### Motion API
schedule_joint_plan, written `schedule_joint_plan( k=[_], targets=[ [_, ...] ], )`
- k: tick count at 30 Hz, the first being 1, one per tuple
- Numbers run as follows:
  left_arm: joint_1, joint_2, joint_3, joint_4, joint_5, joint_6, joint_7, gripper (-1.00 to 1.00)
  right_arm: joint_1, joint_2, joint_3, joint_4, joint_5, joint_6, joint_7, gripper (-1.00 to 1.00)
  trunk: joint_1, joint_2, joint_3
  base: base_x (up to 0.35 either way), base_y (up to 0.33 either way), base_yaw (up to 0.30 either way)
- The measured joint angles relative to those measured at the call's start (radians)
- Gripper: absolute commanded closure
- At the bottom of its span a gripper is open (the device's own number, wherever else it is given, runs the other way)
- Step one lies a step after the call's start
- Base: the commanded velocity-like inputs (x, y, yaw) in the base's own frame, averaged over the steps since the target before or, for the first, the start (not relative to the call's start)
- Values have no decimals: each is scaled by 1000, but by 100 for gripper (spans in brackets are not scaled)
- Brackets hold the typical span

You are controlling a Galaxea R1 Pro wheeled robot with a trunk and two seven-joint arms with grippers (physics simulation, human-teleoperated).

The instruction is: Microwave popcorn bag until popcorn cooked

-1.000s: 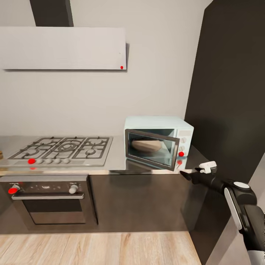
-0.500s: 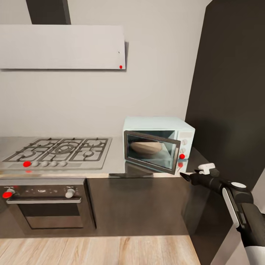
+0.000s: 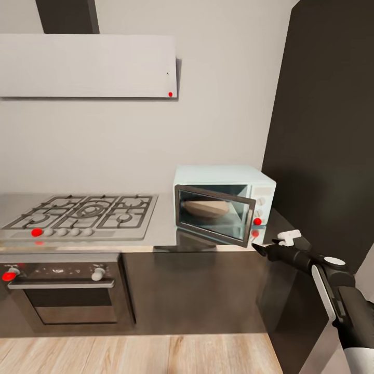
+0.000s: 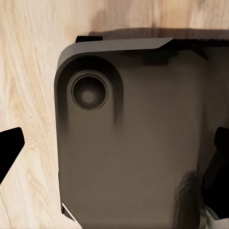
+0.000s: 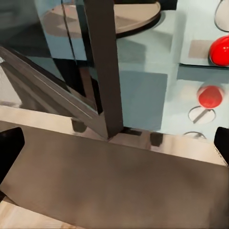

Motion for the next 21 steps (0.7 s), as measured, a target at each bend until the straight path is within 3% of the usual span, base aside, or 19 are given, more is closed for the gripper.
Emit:
schedule_joint_plan(
  k=[3,8,21],
  targets=[
    [-1,2,0,0,0,2,0,-100,0,0,0,0,0,0,7,-100,0,0,0,252,0,0],
    [0,1,-1,0,0,1,0,-100,0,2,-1,-1,0,-30,84,-100,0,0,0,45,0,0],
    [2,-1,-1,0,0,1,0,-100,-7,2,-14,-32,0,-46,94,-100,0,0,0,1,0,0]
  ],
)
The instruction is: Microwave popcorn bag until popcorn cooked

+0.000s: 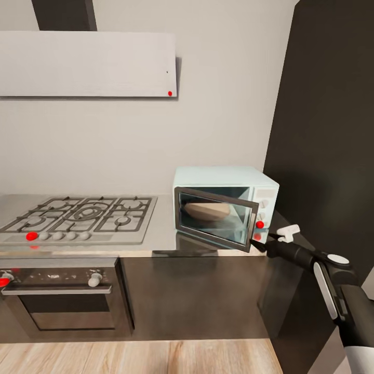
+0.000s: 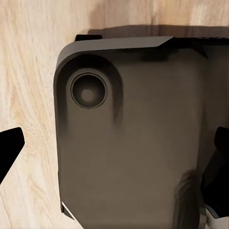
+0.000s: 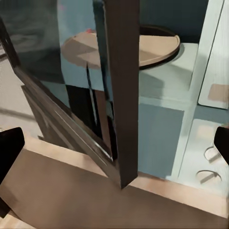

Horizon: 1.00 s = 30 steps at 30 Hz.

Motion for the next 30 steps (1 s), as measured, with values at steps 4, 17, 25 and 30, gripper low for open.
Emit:
schedule_joint_plan(
  k=[4,17,25,30],
  targets=[
    [0,0,0,0,0,0,0,-100,-2,0,0,-3,-1,-15,6,-100,0,0,0,40,0,0],
    [2,7,0,1,0,0,0,-100,-2,3,4,1,-4,-43,17,-100,0,0,0,92,0,0],
    [2,5,0,0,1,0,0,-100,-2,3,10,1,-8,-50,87,-100,0,0,0,111,0,0],
    [2,3,-1,0,1,0,0,-100,-2,3,9,0,-9,-65,159,-100,0,0,0,2,0,0]
  ],
)
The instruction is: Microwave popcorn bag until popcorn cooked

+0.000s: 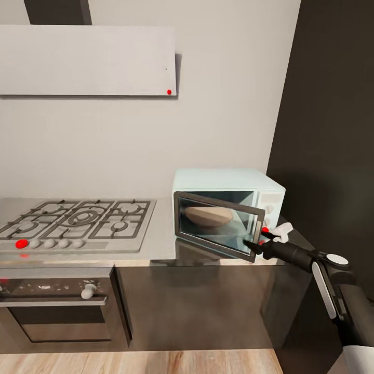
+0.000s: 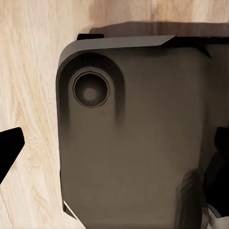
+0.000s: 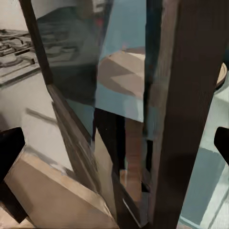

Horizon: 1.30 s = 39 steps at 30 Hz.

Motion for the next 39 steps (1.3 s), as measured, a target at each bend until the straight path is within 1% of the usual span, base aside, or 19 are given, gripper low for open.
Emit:
schedule_joint_plan(
  k=[6,11,13,17,21,33,39],
  targets=[
    [0,0,0,0,0,0,0,-100,0,0,1,-1,2,-3,74,-100,0,0,0,0,0,0],
    [0,0,0,0,0,0,0,-100,0,0,1,-1,2,-3,90,-100,0,0,0,0,0,0],
    [0,0,0,0,-1,0,0,-100,0,-1,1,-1,2,-2,107,-100,0,0,0,0,0,0],
    [0,0,0,0,-1,0,0,-100,-7,-3,-2,-1,1,1,188,-100,0,0,0,0,0,0],
    [0,0,0,0,-1,0,0,-100,-9,-4,-2,-1,2,0,229,-100,0,0,0,0,0,0],
    [0,0,0,0,-1,0,0,-100,-11,-5,-2,-1,2,1,260,-100,0,0,0,0,0,0],
    [0,0,0,0,-1,0,0,-100,-11,-5,-2,-2,1,3,280,-100,0,0,0,-156,0,0]
  ],
)
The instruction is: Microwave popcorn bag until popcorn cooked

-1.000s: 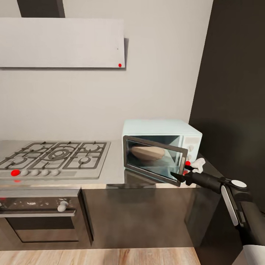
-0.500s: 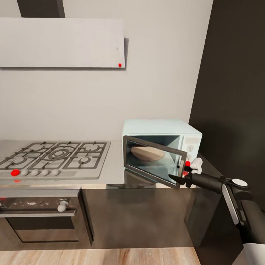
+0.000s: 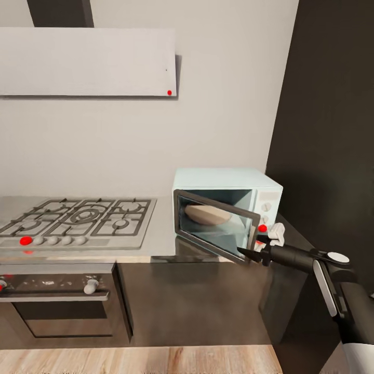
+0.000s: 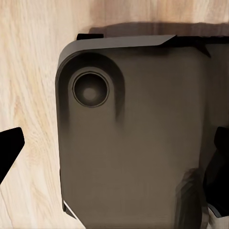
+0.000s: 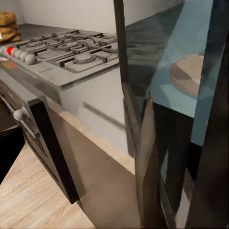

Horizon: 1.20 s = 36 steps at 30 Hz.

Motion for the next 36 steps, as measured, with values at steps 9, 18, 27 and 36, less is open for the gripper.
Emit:
schedule_joint_plan(
  k=[9,18,27,36],
  targets=[
    [0,0,0,0,0,0,0,-100,0,0,0,1,0,-2,1,-100,0,0,0,-11,0,0],
    [0,0,1,0,0,0,0,-100,0,3,3,2,1,-3,2,-100,0,0,0,0,0,0],
    [0,0,1,0,0,0,0,-100,0,4,21,1,0,-1,64,-100,0,0,0,0,0,0],
    [0,0,1,0,0,0,0,-100,0,3,21,0,0,1,90,-100,0,0,0,0,0,0]
  ],
)
